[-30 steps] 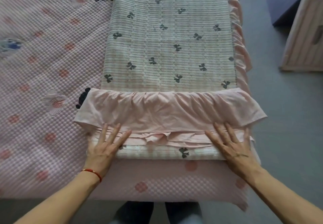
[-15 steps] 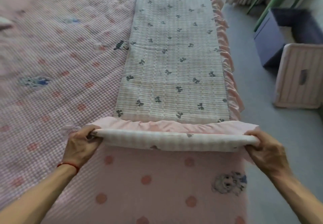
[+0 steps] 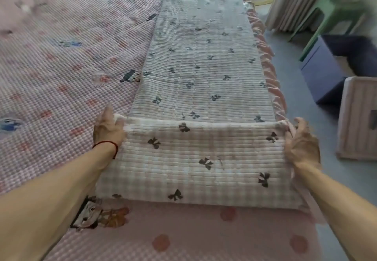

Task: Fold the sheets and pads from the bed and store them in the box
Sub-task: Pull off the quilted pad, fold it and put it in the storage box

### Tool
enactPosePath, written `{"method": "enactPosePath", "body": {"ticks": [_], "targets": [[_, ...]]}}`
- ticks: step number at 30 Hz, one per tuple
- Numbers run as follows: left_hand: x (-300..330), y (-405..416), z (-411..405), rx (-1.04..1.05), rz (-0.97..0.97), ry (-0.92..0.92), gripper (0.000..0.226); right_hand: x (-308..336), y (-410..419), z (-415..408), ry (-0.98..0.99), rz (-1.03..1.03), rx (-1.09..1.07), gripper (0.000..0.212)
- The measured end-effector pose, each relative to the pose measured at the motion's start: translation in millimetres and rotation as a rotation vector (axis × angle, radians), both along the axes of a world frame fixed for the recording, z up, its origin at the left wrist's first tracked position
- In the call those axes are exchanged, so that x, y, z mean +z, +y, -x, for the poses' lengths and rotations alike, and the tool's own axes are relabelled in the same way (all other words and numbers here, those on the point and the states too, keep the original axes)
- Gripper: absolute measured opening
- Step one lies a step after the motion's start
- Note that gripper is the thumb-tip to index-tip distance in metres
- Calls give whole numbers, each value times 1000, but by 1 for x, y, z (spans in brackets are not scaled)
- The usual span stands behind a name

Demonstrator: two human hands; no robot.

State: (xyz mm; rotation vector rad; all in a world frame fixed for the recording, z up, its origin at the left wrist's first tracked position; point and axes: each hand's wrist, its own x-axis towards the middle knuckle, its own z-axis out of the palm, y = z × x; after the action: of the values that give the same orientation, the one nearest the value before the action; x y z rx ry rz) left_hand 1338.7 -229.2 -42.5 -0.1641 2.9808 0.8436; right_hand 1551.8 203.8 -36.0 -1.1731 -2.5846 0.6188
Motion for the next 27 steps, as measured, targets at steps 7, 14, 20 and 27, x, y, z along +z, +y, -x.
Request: {"method": "enactPosePath", "body": {"ticks": [7,14,20,27], "targets": [[-75,32,-25,-268,341,-148,61,-80,-21,-6,-465,-189,324,67],[-110,30,-13,-277,445,-57,61,-111,-21,1,-399,-80,186,70],[-115,30,-11,-290,423,-94,65,-120,-24,8,-459,-156,191,75],[-108,37,-10,-257,439,-110,65,-128,-19,11,-423,-208,211,75]]}}
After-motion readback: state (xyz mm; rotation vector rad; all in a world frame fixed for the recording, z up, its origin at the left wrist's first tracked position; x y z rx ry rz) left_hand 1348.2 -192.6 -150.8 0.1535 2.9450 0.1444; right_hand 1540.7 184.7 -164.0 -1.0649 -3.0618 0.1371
